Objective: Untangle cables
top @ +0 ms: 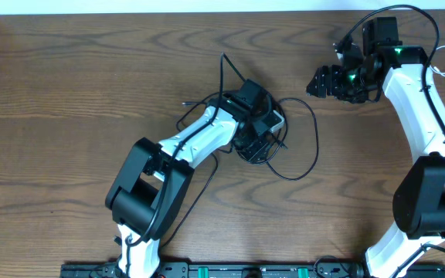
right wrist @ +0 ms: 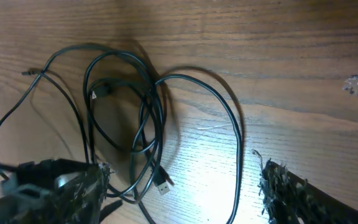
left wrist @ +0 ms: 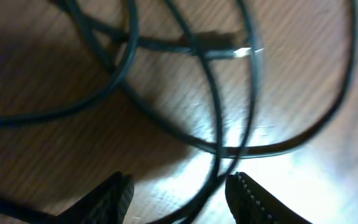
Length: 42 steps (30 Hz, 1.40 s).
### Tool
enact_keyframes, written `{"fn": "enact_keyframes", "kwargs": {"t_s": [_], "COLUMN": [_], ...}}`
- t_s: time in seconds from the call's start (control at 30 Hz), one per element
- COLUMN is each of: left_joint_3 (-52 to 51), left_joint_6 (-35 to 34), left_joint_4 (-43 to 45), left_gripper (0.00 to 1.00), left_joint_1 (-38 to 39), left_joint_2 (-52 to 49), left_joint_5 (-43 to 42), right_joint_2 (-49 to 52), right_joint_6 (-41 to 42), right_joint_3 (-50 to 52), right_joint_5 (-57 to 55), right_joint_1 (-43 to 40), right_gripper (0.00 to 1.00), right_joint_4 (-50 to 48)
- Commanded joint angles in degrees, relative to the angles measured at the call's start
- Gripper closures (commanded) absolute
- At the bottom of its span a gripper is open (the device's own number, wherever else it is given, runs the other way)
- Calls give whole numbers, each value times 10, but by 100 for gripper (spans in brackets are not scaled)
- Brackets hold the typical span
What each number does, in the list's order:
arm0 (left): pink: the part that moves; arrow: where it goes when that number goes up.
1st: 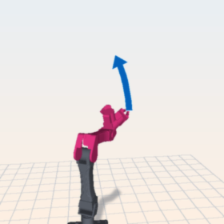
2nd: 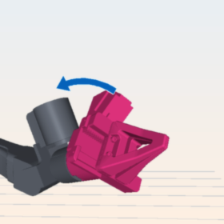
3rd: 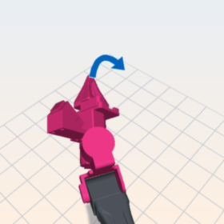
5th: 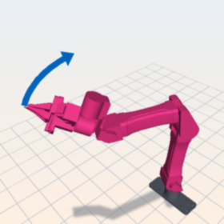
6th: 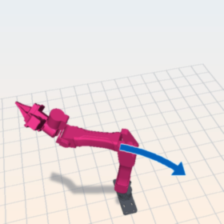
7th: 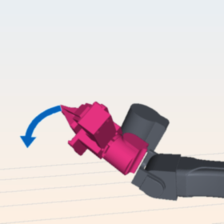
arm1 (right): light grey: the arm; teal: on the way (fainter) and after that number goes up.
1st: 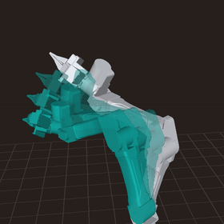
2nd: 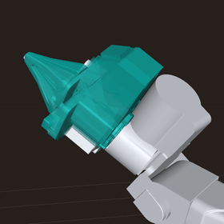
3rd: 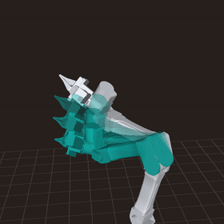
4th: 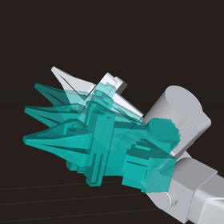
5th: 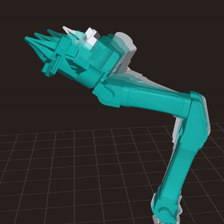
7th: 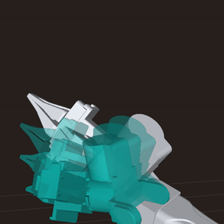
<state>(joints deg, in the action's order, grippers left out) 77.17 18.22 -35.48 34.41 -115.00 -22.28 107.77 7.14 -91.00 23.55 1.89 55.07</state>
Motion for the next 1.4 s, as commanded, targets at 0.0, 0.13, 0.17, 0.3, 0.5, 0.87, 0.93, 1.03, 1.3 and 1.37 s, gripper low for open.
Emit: {"fn": "enact_keyframes", "kwargs": {"t_s": [0.0, 0.13, 0.17, 0.3, 0.5, 0.87, 0.93, 1.03, 1.3, 1.37], "left_joint_3": [-2, 14, 22, 75, 145, 148, 148, 148, 148, 148], "left_joint_6": [10, -2, -12, -56, -98, -125, -130, -135, -136, -138], "left_joint_4": [3, -2, -5, -38, -41, 14, 25, 41, 79, 89], "left_gripper": [56, 91, 92, 93, 93, 92, 93, 93, 93, 93], "left_joint_1": [0, 0, 0, -4, -25, -102, -118, -140, -152, -152], "left_joint_2": [-19, -10, -5, 51, 197, 445, 473, 511, 561, 561], "left_joint_5": [40, 40, 40, 39, 39, 76, 87, 87, 120, 130], "right_joint_2": [2, 2, 2, 2, 2, 2, 2, 2, 2, 2], "right_joint_6": [-6, -6, -6, -6, -5, -6, -6, -6, -70, -83], "right_joint_3": [-1, -1, -1, -1, -1, -1, -1, -1, -1, -1], "right_joint_5": [-1, -1, -1, 2, 12, 26, 34, 45, 135, 144], "right_joint_1": [3, 3, 3, 5, 20, 56, 58, 61, 70, 78], "right_gripper": [22, 22, 22, 22, 22, 22, 22, 21, 20, 20], "right_joint_4": [2, 2, 3, 4, 0, -24, -27, -31, -33, -33]}}
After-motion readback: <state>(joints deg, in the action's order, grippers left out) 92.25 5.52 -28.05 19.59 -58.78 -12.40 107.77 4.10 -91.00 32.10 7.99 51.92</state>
